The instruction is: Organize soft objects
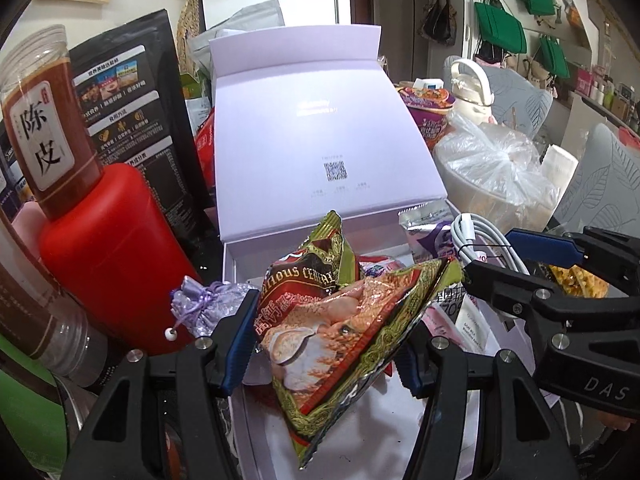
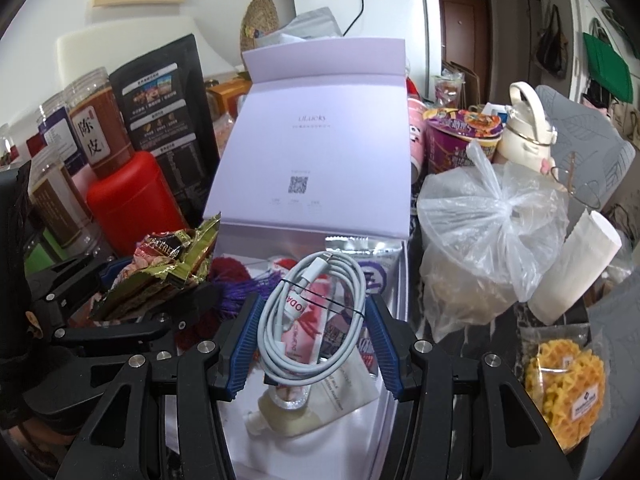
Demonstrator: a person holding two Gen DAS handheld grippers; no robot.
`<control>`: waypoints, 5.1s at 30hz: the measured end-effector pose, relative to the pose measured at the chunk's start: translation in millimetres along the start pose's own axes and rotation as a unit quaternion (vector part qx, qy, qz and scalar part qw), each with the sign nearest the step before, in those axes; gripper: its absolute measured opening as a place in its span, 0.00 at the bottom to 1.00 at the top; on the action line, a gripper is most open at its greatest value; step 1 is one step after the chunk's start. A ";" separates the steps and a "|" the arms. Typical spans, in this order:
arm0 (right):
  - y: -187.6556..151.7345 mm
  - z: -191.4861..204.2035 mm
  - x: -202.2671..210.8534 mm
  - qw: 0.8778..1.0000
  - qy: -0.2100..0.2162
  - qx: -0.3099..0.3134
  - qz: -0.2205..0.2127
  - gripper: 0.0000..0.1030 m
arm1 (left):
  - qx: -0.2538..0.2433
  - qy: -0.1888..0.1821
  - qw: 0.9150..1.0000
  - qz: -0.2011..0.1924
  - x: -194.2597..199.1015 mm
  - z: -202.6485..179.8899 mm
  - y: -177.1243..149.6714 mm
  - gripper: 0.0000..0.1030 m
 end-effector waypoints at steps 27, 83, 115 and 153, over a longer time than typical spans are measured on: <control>-14.3 -21.8 -25.7 0.998 -0.010 -0.029 0.053 0.52 | -0.009 -0.002 0.999 0.031 -18.9 -11.2 -8.2 0.58; -10.3 39.4 110.8 0.998 -0.049 0.012 -0.043 0.60 | 0.039 0.021 0.997 -0.060 132.5 25.2 10.0 0.70; -95.8 131.0 244.7 0.983 -0.070 0.058 -0.161 0.83 | 0.054 0.038 0.987 -0.143 278.3 48.4 -86.1 0.96; -198.3 155.1 274.5 0.982 -0.088 0.013 -0.168 0.83 | 0.061 0.042 0.988 -0.133 316.0 39.7 -176.8 0.96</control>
Point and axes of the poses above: each gripper's, at about its wrist camera, not at the fingertips, and x roughly against the way its jaws point, z to its left, y to its top, the point moved 5 cm from there along -x, roughly the way its jaws point, and after that the axes turned 12 degrees about y, right-handed, at the moved point
